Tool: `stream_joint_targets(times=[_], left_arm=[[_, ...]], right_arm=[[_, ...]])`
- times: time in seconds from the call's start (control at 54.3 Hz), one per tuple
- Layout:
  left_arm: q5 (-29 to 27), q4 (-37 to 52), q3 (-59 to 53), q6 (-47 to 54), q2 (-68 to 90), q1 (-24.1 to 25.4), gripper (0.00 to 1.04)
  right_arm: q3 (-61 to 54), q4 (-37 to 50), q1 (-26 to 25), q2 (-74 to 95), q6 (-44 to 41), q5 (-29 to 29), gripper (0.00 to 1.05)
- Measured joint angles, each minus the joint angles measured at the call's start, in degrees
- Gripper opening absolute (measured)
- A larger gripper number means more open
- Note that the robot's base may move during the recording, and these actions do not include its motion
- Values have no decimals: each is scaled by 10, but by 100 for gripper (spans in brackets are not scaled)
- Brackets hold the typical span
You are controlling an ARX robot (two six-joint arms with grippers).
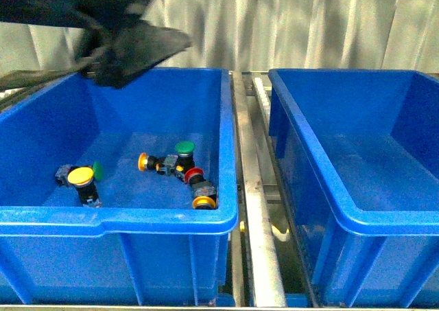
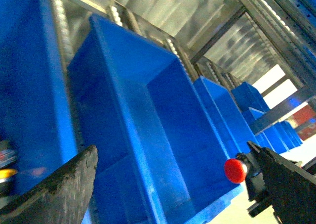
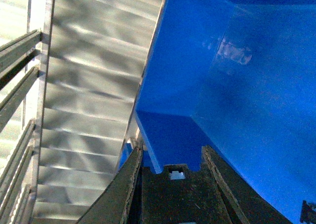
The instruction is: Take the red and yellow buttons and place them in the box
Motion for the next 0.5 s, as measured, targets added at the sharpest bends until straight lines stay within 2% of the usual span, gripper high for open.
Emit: stream_joint_targets(times=[0.203, 0.313, 0.497], left_arm=[[53, -66, -109, 31, -174, 82, 97], [90, -110, -158, 31, -288, 144, 97], [140, -236, -225, 37, -458, 225, 97]], right_arm=[[2, -1, 22, -3, -51, 7, 26], [9, -2, 33, 2, -73, 18, 26], [27, -2, 50, 10, -104, 38, 26]])
